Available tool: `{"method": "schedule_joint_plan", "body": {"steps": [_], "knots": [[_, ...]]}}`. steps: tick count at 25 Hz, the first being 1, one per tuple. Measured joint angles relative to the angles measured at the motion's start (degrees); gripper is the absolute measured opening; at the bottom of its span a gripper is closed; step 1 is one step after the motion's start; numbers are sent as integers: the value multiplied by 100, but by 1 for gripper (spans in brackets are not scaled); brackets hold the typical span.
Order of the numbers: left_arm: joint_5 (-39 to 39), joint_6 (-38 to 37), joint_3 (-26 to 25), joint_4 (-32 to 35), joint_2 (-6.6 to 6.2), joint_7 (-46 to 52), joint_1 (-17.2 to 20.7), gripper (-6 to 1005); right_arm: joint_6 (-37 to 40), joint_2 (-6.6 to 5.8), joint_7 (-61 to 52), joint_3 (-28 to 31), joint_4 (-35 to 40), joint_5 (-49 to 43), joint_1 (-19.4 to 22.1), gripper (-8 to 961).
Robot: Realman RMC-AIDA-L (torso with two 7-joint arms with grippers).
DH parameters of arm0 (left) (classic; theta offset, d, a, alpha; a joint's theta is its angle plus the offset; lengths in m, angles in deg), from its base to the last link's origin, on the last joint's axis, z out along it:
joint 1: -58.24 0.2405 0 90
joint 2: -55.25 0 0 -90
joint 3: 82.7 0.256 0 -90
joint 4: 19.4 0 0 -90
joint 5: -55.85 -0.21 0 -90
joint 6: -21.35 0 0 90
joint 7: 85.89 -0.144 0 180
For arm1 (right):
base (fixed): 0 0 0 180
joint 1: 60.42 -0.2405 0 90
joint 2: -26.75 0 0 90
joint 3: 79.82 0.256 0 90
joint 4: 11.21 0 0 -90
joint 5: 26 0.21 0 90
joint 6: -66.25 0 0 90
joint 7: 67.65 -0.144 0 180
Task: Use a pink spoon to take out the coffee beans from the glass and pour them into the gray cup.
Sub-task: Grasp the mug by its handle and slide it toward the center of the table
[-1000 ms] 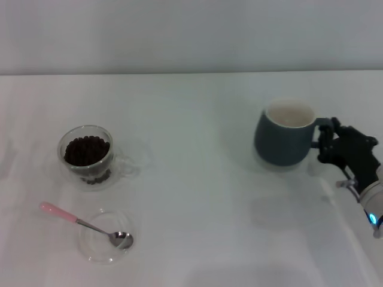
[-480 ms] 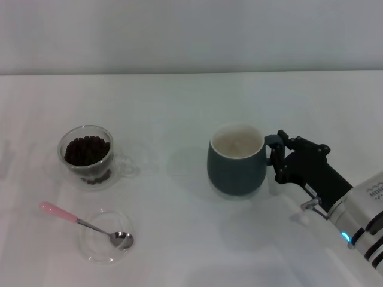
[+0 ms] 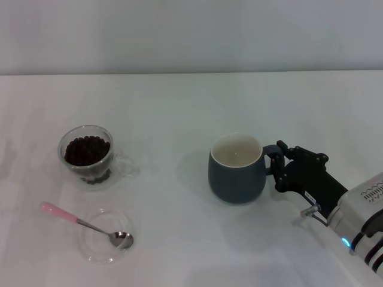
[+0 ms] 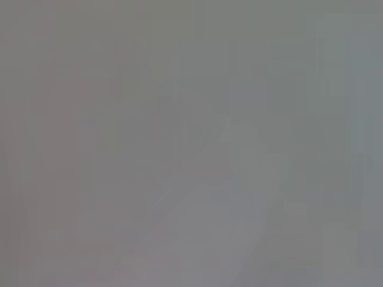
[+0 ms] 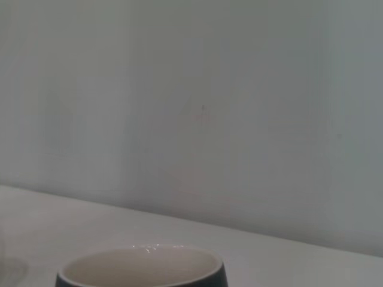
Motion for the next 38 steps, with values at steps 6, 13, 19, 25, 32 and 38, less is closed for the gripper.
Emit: {"method": "schedule_joint_plan", "body": {"steps": [6,13,19,25,32,38], "knots": [[18,3,-10,-37,0,1,-31,858,-113,-7,-84,0,-62,-31,-1,275],[22,17,-12,-37,0,1,-34,858,-120,-9,-128,-27,-75,-36,55,298],[22,27,-8,-36,0,5,-34,858,-88,-8,-130,-125,-77,-38,89,336],[22,29,3,-36,0,34,-41,859,-76,-14,-129,-142,-76,-40,152,550],[21,29,6,-36,0,36,-43,859,-70,-17,-127,-146,-75,-40,232,738],[21,22,-1,-35,0,36,-45,858,69,-21,-87,-252,-82,-40,355,733]]}}
